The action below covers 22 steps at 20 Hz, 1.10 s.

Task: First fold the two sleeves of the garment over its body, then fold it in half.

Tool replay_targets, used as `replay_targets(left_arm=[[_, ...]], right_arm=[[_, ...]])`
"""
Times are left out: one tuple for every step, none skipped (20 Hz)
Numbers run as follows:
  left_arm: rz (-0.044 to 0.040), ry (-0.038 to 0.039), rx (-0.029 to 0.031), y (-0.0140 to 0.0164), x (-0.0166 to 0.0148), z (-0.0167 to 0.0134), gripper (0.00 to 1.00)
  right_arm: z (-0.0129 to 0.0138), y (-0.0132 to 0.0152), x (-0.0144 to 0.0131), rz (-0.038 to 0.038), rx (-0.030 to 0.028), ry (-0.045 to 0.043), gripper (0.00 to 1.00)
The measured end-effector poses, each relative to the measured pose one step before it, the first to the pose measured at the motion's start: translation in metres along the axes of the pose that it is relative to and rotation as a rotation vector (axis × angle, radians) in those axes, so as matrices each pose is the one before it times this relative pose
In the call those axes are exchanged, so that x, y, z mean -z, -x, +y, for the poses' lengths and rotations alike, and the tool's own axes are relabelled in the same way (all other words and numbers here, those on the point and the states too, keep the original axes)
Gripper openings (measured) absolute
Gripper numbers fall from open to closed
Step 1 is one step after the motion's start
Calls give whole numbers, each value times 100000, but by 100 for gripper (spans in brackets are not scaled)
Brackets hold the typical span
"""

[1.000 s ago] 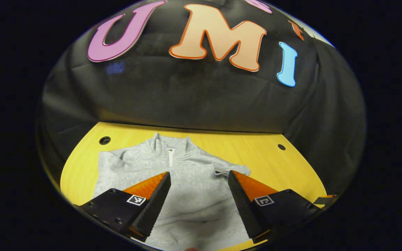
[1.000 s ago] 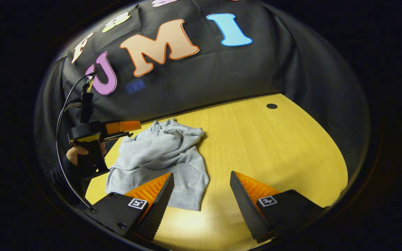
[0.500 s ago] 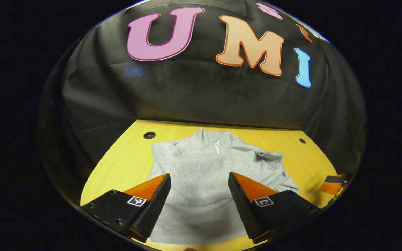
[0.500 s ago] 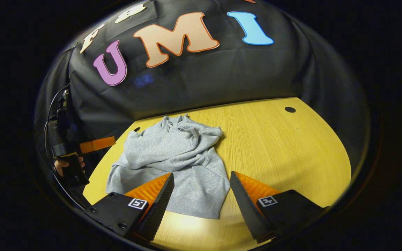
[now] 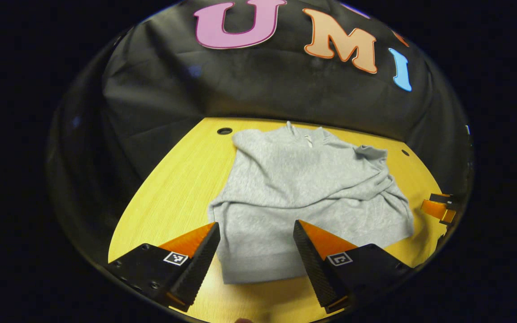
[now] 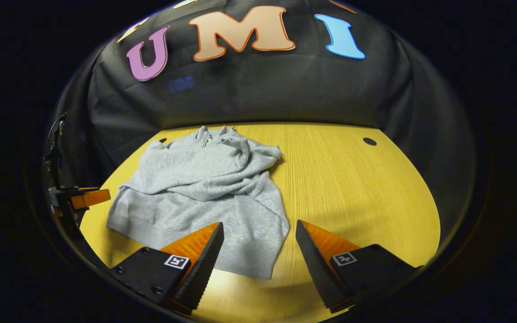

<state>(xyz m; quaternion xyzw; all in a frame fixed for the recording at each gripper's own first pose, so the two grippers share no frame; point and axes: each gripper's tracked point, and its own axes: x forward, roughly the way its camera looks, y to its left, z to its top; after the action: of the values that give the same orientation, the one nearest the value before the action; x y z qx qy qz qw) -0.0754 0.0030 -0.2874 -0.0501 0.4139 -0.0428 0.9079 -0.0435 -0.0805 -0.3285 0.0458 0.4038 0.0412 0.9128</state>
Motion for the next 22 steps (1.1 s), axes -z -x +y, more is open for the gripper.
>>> replay_targets(left_arm=[[777, 584, 26, -82, 625, 152, 96], [952, 772, 351, -121, 713, 72, 96], [1392, 428, -14, -59, 807, 176, 96], [1190, 98, -389, -137, 683, 298, 96], [1058, 28, -233, -175, 463, 158, 96], [1582, 379, -69, -189, 734, 132, 96], [1430, 758, 523, -68, 684, -50, 96], [1456, 1030, 668, -172, 641, -81, 96], [1373, 546, 194, -71, 691, 43, 96], [1650, 366, -142, -205, 700, 46, 96], [2058, 180, -833, -141, 757, 122, 96], [-821, -1739, -883, 78, -8, 153, 97], [-1710, -1727, 131, -267, -347, -76, 97], [1933, -353, -260, 48, 388, -56, 95], [-1825, 441, -233, 105, -360, 52, 96], [819, 834, -604, -103, 316, 41, 96], [-516, 618, -414, 116, -125, -1, 96], [-129, 183, -147, -187, 5, -61, 96], [291, -507, -381, 55, 45, -103, 94], [-209, -187, 276, -30, -27, -249, 93], [76, -171, 461, -51, -16, -226, 91], [-352, -518, 1059, 7, -103, -258, 83]], right_arm=[[198, -345, 676, 1486, 215, -145, 99], [-6, -282, 504, 1256, 442, -39, 99], [138, -275, 345, 1025, 414, 86, 99], [92, -231, 328, 1041, 252, 143, 99], [57, -230, 365, 1078, 102, 136, 96], [47, -123, 229, 899, 213, 319, 96], [-30, -387, 357, 1090, 459, 539, 96], [-19, -223, 263, 830, 301, 365, 99], [120, -297, 430, 1080, 263, 448, 99], [-40, -154, 297, 1044, 318, 486, 96], [-68, -225, 495, 1274, 421, 560, 99], [-10, -222, 413, 1152, 60, 242, 96], [131, -310, 446, 1323, -104, -130, 96], [27, -235, 514, 1574, -156, -278, 96], [18, 31, 898, 3532, 15, 94, 99], [-13, 214, -231, -2692, 325, 909, 96], [197, -472, 184, 1960, -12, 542, 98], [1, 198, -207, -1134, -155, 344, 99], [0, -99, 272, 958, -13, 66, 100], [155, 53, -138, -119, -401, 257, 95], [207, 3, 10, 549, -1522, 708, 94], [459, -68, 6, 124, -1858, 1012, 91]])
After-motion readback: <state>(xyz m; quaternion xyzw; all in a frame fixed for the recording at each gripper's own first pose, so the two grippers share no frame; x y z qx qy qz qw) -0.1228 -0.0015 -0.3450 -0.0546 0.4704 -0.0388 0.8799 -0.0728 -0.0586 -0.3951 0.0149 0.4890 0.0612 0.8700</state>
